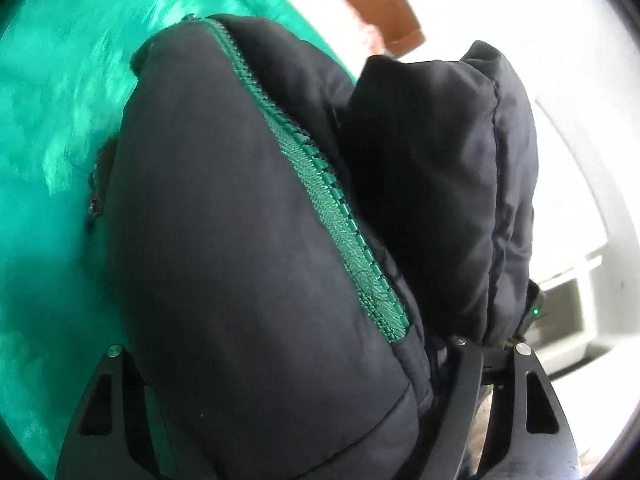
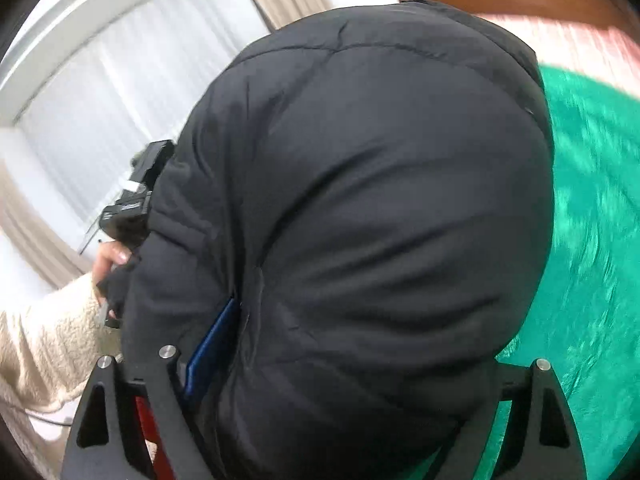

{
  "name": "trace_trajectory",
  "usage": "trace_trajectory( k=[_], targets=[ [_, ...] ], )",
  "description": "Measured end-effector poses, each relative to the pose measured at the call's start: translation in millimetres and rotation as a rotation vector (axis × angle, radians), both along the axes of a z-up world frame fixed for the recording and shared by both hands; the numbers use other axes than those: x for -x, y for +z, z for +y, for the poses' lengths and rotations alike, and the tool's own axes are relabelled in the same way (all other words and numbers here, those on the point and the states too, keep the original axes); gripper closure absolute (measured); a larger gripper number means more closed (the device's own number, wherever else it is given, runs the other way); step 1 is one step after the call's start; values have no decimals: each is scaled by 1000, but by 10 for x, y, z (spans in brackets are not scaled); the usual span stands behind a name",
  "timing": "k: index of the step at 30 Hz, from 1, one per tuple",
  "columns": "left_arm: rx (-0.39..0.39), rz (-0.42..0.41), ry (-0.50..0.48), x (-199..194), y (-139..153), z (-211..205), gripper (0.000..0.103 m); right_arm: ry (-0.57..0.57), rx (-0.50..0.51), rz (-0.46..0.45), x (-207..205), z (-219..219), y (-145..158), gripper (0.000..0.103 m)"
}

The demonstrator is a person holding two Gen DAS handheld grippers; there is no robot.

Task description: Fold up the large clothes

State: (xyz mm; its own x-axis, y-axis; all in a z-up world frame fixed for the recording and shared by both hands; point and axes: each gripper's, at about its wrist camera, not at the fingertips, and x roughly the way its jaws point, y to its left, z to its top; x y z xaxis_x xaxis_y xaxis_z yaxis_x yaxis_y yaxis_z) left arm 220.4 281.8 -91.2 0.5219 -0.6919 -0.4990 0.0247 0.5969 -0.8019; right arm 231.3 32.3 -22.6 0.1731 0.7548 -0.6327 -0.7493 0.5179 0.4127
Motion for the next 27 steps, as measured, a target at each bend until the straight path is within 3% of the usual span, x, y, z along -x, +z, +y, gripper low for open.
trace_trajectory(
  k=[4,7,8,9,11,12,15,16,19,21,24,27],
  targets=[
    [-47,-125,-2,-118,667,-119,27,-30,-111,-53,-8,-167,426,18],
    [-102,-198,-5,-385,1057,-214,27,-63,-162,-86,-296,-271,752,18],
    [-119,-218,1,-528,1164,-251,24,-72,-170,-89,-396,-293,808,18],
    [-146,-228,12,-666,1221,-288,15,-87,-182,-75,-546,-331,845,16],
    [-289,-230,51,-955,1210,-372,0,-136,-187,11,-896,-432,770,8],
    [-372,-216,70,-1066,1129,-400,0,-190,-169,50,-1042,-506,680,2],
    [-496,-4,79,-1282,572,-362,5,-414,-116,195,-1238,-928,222,0],
    [-513,45,91,-1203,404,-316,8,-449,-115,198,-1168,-1078,154,0],
    [-492,-1,149,-793,365,-225,11,-473,-107,90,-748,-1356,148,0],
    [-526,-52,241,-554,519,-253,6,-482,-36,-30,-399,-1394,248,0],
    [-697,-123,369,-268,726,-327,1,-502,15,-188,-23,-1470,428,0],
    [-897,-195,505,77,1056,-646,0,-576,2,-398,266,-1511,799,0]
  ],
)
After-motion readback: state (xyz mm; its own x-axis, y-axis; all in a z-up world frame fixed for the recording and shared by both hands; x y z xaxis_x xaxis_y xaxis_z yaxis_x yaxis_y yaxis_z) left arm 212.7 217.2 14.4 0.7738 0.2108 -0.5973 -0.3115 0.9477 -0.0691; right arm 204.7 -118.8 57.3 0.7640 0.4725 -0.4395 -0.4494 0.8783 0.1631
